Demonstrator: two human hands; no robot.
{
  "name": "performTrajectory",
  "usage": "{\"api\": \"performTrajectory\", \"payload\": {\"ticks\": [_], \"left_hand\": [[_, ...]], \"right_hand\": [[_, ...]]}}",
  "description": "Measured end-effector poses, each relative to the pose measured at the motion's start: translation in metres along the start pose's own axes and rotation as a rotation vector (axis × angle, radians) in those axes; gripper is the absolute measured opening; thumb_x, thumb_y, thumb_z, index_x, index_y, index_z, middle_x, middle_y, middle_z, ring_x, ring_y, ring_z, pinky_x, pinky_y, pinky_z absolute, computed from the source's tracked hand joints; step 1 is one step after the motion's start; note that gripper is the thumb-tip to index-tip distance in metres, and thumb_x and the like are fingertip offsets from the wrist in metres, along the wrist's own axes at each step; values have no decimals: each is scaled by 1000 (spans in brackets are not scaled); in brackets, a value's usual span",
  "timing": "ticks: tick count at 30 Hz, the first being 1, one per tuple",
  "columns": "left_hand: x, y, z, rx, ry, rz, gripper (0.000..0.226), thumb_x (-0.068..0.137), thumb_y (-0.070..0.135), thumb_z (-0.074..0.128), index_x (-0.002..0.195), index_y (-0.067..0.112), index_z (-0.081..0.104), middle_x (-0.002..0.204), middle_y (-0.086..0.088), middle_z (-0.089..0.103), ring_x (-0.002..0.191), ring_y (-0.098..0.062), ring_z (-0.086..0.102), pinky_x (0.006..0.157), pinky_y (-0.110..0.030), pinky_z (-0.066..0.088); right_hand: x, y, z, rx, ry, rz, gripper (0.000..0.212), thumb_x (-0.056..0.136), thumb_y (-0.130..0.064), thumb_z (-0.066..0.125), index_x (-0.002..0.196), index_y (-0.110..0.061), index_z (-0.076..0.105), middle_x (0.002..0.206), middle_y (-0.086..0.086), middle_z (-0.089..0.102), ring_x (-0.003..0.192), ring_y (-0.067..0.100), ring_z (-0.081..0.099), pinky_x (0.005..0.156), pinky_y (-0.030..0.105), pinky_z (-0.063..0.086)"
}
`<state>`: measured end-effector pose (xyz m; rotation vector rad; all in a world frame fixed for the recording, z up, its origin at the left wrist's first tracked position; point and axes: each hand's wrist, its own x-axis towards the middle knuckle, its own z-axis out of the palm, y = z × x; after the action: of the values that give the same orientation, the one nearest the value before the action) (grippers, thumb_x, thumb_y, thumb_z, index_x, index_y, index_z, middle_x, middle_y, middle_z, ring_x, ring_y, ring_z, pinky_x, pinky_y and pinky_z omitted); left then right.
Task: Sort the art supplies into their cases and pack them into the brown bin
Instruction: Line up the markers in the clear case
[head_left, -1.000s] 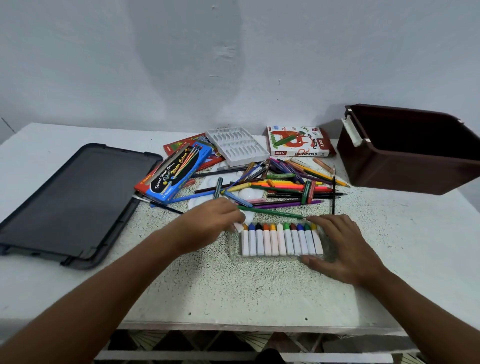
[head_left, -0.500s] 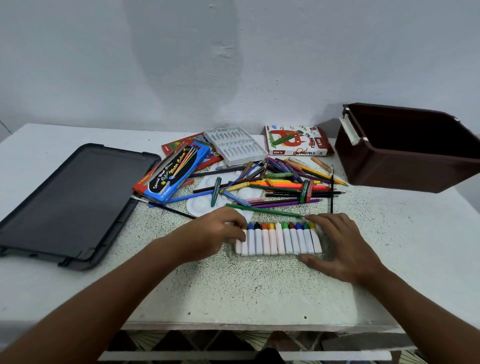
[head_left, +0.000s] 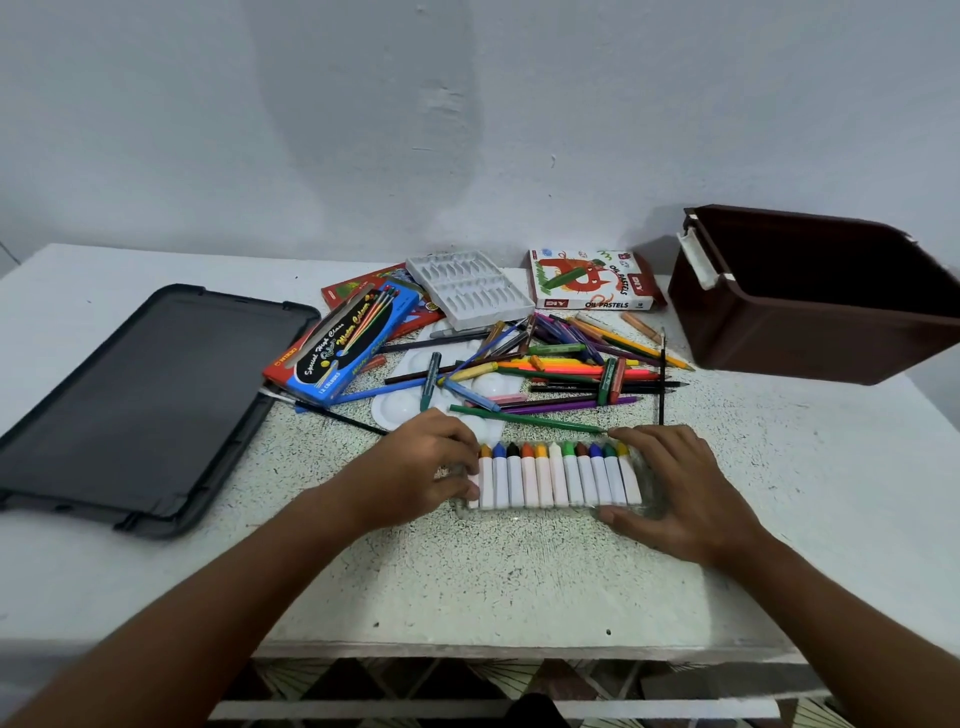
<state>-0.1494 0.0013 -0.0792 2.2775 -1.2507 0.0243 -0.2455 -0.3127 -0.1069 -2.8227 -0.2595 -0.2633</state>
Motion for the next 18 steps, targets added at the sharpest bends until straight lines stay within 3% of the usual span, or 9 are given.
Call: {"api": "performTrajectory", "payload": {"ticks": [4,7,11,13,18], "left_hand": [[1,3,2,-24,5,-124,25,72,26,80,96,20,74,101,8,63,96,-11,51,82,-8,30],[1,6,0,-59,-12,-203,29,73,25,80,101,20,74,103,9,59,98,-7,54,85,-14,38],[3,11,-3,-150,-34,-322,30,71,19,82,100,17,75,104,7,56,84,-4,60,74,-4,41],[4,13,-3,-217,-14,-395,27,70,13,83,95,13,75,103,4,55,76,-5,64,70,-9,49],[6,20,0,-220,57,-459,18,71,13,82,89,11,77,95,5,55,82,-10,63,79,-22,55]], "right_hand": [[-1,-1,-1,-6,0,6,84,72,-82,48,138,-30,40,128,-8,51,112,10,39,89,35,40],[-1,-2,-1,-6,-7,12,85,72,-83,47,138,-30,40,128,-8,51,112,11,40,89,36,40],[-1,-4,-2,1,-11,19,85,72,-83,48,138,-30,40,129,-8,51,113,11,39,89,36,40],[-1,-4,-3,0,-16,24,85,72,-83,48,138,-30,41,128,-8,51,113,11,39,89,36,40],[-1,-5,-4,-3,-24,24,85,72,-84,47,138,-29,42,128,-8,51,112,10,39,88,35,40]]}}
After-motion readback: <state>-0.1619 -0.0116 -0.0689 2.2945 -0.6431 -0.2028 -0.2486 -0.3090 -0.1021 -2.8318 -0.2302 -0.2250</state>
